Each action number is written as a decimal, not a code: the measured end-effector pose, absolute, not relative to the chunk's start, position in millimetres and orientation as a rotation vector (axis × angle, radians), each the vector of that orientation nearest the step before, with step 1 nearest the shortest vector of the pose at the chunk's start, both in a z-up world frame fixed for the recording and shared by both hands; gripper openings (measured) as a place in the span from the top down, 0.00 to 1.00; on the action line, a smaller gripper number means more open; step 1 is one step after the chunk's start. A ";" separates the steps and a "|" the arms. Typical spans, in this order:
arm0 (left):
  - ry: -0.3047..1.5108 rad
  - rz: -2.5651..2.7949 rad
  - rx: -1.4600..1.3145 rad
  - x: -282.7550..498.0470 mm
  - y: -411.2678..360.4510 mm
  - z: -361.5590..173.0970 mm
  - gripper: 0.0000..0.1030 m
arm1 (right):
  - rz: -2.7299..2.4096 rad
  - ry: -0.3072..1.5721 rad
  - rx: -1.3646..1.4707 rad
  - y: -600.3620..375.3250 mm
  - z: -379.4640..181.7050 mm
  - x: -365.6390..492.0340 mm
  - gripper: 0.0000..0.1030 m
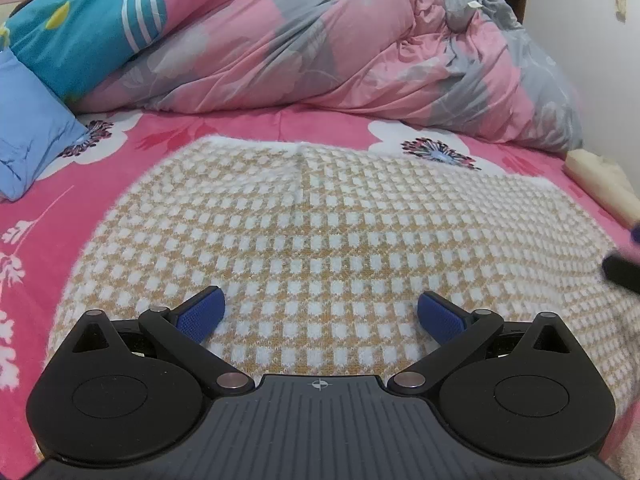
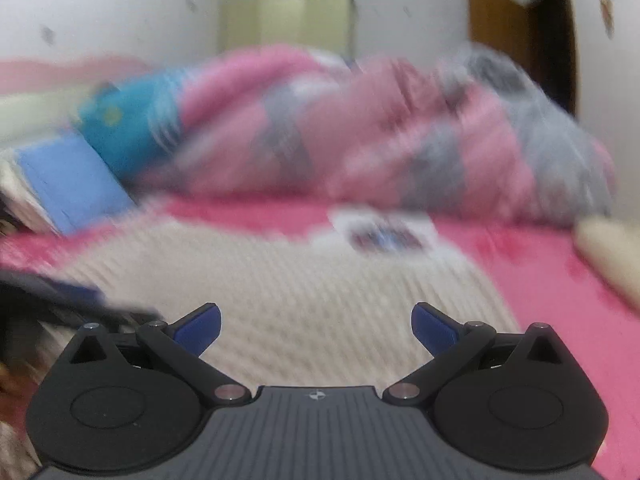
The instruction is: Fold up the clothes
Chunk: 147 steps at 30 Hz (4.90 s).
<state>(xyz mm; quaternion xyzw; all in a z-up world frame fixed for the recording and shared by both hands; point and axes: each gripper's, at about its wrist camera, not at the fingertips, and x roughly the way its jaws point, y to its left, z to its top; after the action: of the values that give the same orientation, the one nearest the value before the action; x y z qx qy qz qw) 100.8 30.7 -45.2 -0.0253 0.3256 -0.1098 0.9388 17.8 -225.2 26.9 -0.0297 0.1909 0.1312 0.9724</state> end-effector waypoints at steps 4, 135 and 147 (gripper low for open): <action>0.644 -0.233 -0.057 98.9 32.7 -46.7 0.00 | 0.361 0.475 -0.127 -198.1 -0.1 37.0 0.01; 0.503 -0.384 0.116 69.3 8.3 -54.5 0.00 | 0.240 0.478 -0.091 -202.6 -36.6 35.9 0.64; 0.476 -0.383 0.045 71.4 13.7 -60.4 0.00 | 0.148 0.454 -0.095 -241.2 -32.5 13.3 0.65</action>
<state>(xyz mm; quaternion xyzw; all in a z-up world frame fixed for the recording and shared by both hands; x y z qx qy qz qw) 71.4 13.7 -60.4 0.0220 0.2341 -0.1883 0.9536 13.3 -241.2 -32.5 -0.0470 0.2249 0.0731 0.9705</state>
